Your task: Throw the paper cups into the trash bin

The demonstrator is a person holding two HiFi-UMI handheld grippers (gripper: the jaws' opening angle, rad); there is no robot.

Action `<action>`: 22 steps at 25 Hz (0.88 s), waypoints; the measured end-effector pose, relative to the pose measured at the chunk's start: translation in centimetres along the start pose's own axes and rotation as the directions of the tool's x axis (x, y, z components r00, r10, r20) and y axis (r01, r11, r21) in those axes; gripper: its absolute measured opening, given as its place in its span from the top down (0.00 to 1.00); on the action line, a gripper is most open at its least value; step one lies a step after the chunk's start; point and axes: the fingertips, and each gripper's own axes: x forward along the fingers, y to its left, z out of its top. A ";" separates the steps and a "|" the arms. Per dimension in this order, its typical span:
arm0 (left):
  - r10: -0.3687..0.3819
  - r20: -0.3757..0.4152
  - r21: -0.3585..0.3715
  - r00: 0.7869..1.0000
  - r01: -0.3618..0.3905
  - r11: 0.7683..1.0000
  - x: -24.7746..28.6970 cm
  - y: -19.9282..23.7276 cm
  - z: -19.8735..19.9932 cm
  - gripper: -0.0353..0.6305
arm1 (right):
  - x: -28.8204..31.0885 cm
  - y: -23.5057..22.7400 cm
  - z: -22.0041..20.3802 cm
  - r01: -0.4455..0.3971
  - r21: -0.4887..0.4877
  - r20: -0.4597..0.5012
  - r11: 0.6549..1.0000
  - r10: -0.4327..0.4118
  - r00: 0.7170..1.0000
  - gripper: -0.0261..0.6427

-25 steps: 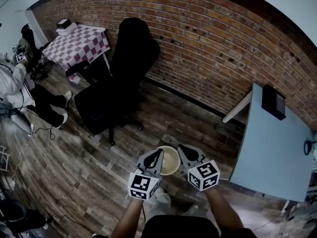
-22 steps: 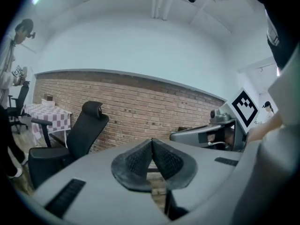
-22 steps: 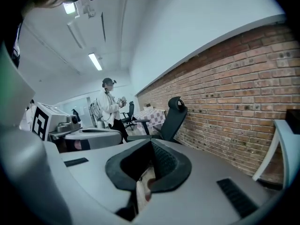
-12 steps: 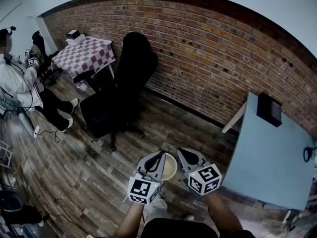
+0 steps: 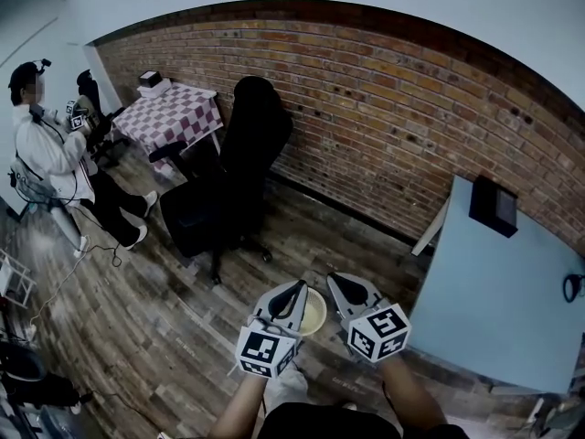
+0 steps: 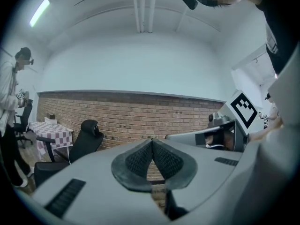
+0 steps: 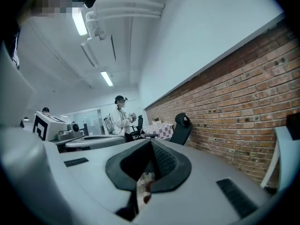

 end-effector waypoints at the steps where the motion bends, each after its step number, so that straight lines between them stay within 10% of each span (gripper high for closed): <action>1: 0.000 0.008 0.002 1.000 0.000 1.000 -0.1 -0.6 0.3 0.93 | -0.6 0.1 0.3 -0.003 -0.002 0.008 1.000 0.003 1.000 0.97; 22: 0.085 0.085 0.038 0.993 -0.089 0.995 -5.5 -9.1 3.1 0.93 | -11.1 4.2 2.1 -0.083 -0.048 0.089 0.995 0.087 0.992 0.97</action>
